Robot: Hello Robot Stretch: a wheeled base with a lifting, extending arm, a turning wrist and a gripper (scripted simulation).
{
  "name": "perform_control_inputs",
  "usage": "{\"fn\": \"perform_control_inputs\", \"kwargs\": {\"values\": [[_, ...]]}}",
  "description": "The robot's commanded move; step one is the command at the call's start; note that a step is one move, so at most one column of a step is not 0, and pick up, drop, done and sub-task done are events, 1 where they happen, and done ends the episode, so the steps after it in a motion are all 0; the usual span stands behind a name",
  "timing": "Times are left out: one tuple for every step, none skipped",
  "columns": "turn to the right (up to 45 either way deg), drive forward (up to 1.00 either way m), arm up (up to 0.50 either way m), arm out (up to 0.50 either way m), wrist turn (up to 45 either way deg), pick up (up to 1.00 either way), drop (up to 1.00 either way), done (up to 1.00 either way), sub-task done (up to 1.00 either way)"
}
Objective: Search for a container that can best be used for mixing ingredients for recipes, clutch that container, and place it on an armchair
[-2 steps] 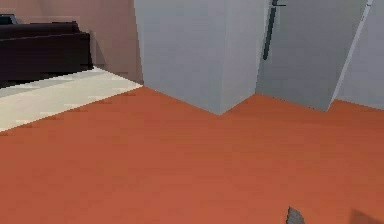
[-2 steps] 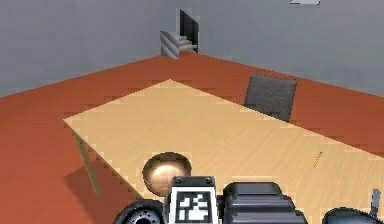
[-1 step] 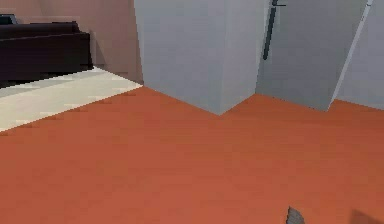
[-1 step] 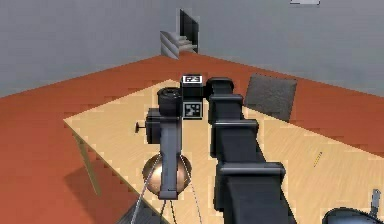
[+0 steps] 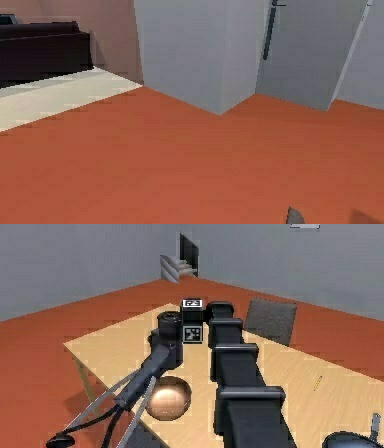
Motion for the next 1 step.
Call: {"fn": "perform_control_inputs", "kwargs": {"values": [[0.0,0.00,0.00,0.00,45.0,0.00,0.00,0.00,0.00]]}}
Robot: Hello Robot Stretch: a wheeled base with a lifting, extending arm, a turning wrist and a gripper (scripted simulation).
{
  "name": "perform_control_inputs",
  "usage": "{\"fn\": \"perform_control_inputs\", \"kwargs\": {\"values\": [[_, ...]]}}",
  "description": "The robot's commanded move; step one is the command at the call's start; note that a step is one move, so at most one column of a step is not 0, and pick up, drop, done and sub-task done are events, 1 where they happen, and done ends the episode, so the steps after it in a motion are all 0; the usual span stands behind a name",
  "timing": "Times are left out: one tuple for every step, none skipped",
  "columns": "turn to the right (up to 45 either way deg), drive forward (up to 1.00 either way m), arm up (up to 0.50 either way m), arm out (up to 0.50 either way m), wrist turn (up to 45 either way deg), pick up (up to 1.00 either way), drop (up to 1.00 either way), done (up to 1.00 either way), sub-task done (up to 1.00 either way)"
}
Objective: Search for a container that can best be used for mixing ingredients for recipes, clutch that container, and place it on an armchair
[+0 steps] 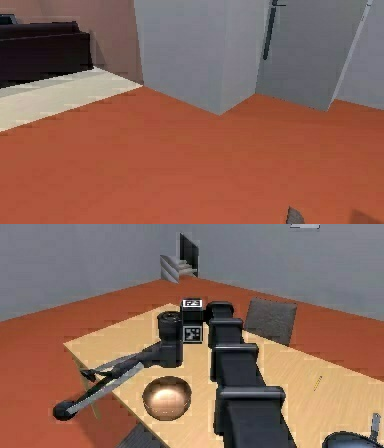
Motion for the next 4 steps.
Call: {"fn": "perform_control_inputs", "kwargs": {"values": [[0.0,0.00,0.00,0.00,45.0,0.00,0.00,0.00,0.00],[0.0,0.00,0.00,0.00,27.0,0.00,0.00,0.00,0.00],[0.0,0.00,-0.32,0.00,0.0,0.00,0.00,0.00,0.00],[0.0,0.00,0.00,0.00,0.0,1.00,0.00,0.00,0.00]]}}
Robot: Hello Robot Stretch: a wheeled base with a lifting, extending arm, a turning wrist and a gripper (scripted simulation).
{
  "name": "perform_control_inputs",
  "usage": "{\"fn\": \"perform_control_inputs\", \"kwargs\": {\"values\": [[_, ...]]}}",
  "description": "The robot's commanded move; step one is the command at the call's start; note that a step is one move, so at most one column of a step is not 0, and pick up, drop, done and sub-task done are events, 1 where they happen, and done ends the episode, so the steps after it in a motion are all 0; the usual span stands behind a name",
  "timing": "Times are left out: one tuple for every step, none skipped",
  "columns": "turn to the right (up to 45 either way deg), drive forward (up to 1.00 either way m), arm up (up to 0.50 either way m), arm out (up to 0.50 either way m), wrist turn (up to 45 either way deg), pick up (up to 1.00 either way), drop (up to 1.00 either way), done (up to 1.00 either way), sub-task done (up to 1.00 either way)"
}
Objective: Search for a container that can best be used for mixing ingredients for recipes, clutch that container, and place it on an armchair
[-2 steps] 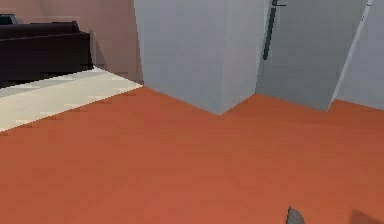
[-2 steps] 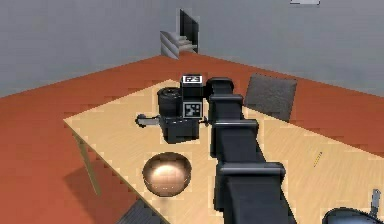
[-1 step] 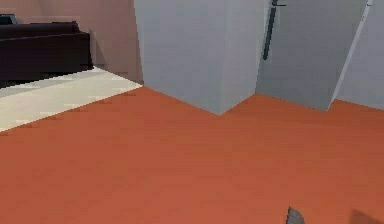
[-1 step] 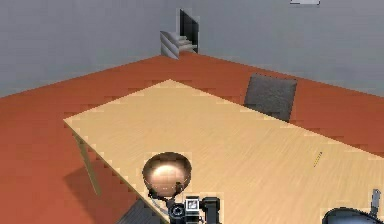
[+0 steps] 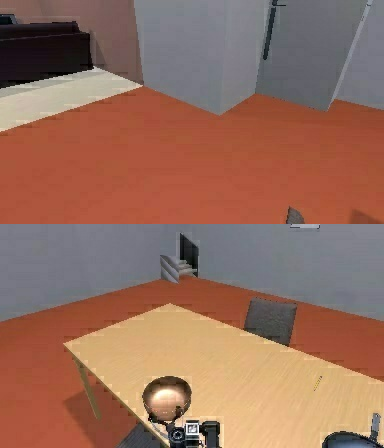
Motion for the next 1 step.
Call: {"fn": "perform_control_inputs", "kwargs": {"values": [[0.0,0.00,0.10,0.00,0.0,0.00,0.00,0.00,0.00]]}}
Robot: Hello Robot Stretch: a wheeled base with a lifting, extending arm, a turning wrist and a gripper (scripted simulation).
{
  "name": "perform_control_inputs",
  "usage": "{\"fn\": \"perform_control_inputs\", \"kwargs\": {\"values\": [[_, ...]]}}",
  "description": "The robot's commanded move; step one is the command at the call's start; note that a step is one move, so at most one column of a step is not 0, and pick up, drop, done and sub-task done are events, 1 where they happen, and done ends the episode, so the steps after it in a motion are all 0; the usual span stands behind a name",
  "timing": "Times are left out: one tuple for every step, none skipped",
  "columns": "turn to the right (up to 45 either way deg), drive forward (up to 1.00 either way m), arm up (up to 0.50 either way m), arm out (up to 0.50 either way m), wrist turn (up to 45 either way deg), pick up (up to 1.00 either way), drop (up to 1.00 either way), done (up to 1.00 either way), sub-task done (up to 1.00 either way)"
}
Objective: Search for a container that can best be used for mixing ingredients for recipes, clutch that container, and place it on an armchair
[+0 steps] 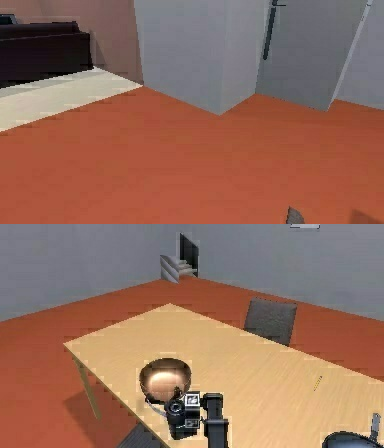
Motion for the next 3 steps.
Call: {"fn": "perform_control_inputs", "kwargs": {"values": [[0.0,0.00,0.22,0.00,0.0,0.00,0.00,0.00,0.00],[0.0,0.00,0.00,0.00,-45.0,0.00,0.00,0.00,0.00],[0.0,0.00,0.00,0.00,-45.0,0.00,0.00,0.00,0.00]]}}
